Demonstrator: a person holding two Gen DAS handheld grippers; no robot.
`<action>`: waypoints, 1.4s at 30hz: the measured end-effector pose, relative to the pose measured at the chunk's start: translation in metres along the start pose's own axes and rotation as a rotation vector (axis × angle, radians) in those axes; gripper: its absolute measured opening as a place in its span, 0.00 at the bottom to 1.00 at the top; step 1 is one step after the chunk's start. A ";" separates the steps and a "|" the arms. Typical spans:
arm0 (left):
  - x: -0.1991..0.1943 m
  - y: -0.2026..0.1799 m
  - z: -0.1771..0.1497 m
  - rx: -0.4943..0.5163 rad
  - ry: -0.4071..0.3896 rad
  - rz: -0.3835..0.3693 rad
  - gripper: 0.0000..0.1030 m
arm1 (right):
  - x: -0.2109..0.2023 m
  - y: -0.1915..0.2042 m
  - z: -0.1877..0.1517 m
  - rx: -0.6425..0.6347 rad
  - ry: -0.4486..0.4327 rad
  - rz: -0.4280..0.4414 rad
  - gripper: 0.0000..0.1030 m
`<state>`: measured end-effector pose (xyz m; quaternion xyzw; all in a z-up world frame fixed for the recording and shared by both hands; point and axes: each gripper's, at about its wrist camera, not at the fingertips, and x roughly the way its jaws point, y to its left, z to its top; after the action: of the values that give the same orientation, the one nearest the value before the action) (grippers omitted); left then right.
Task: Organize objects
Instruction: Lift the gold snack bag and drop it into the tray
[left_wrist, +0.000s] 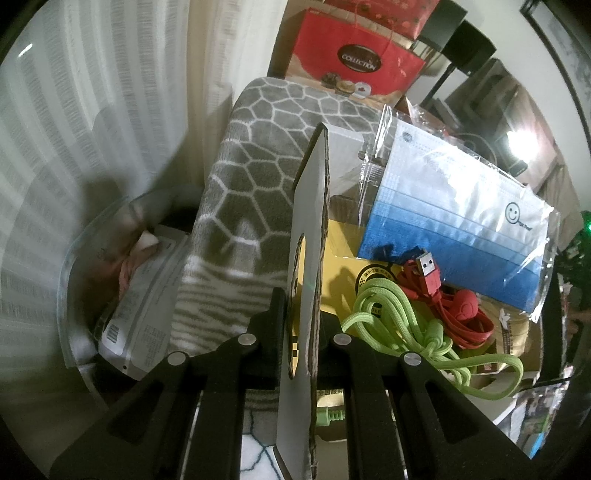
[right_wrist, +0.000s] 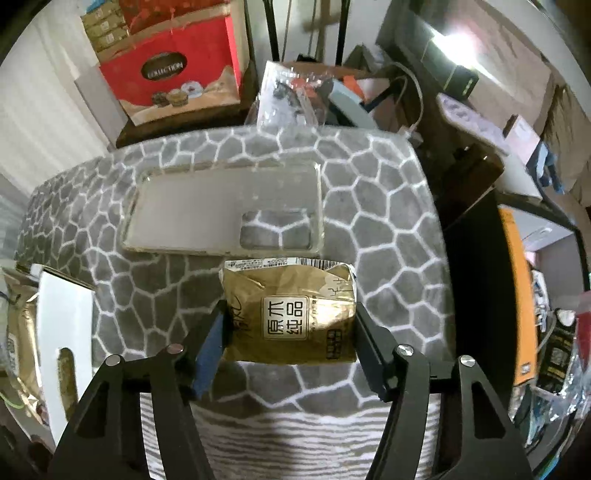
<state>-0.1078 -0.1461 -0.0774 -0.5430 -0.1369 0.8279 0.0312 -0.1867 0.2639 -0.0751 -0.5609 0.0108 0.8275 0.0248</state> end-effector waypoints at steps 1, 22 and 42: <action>0.000 0.000 0.000 -0.002 0.000 -0.003 0.09 | -0.006 -0.001 0.001 0.003 -0.011 0.009 0.63; -0.002 -0.001 -0.003 -0.019 0.007 -0.030 0.10 | -0.092 0.263 -0.002 -0.505 -0.096 0.446 0.66; -0.002 0.007 -0.001 -0.026 0.013 -0.041 0.10 | -0.083 0.290 -0.002 -0.517 -0.098 0.486 0.77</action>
<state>-0.1058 -0.1527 -0.0779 -0.5459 -0.1585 0.8216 0.0419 -0.1696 -0.0279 -0.0018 -0.4892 -0.0671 0.8104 -0.3152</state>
